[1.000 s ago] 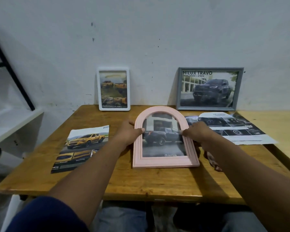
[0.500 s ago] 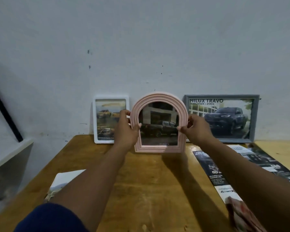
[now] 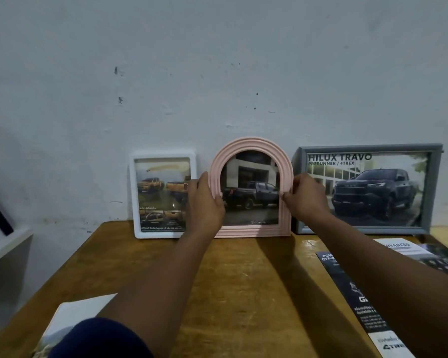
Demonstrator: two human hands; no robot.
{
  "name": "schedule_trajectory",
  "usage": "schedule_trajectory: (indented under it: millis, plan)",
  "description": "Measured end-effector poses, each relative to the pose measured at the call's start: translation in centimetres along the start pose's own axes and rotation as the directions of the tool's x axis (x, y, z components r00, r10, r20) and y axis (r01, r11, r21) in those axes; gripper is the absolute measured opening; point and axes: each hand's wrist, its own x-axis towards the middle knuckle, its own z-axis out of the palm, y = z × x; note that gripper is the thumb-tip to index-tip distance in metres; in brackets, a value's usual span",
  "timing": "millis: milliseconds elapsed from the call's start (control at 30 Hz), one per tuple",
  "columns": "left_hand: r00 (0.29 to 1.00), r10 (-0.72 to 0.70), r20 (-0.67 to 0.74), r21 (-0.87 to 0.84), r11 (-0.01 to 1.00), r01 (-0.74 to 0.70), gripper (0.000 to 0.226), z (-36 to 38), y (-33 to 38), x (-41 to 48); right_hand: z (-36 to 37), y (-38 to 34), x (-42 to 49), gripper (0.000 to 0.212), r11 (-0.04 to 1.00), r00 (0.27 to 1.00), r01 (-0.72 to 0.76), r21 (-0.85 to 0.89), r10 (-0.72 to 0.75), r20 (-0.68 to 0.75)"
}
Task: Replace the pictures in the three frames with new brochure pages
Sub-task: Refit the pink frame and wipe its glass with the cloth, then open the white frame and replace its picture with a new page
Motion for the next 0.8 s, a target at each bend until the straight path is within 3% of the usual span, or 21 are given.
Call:
schedule_trajectory:
  millis: [333,467,633,800]
  plan:
    - [0.984,0.062,0.164,0.017,0.998,-0.066,0.073,-1.3,0.3,-3.0,-0.1,-1.0,-1.6,0.030,1.000,1.000,-0.027,-0.004,0.027,0.013]
    - [0.967,0.102,0.231,0.070,0.990,-0.121,0.079,-4.1,1.1,-3.6,-1.9,-2.9,-3.5,0.042,1.000,1.000,0.026,-0.009,-0.026,0.001]
    - [0.949,0.054,0.310,0.149,0.983,-0.105,0.079,-9.6,1.4,-4.8,-3.9,-7.3,-6.8,0.035,0.986,0.979,0.164,0.026,-0.166,0.117]
    - [0.947,-0.051,0.318,0.221,0.975,-0.022,0.081,-13.2,-1.0,-5.0,-2.2,-11.3,-9.3,0.025,0.980,0.932,0.180,0.085,-0.198,0.304]
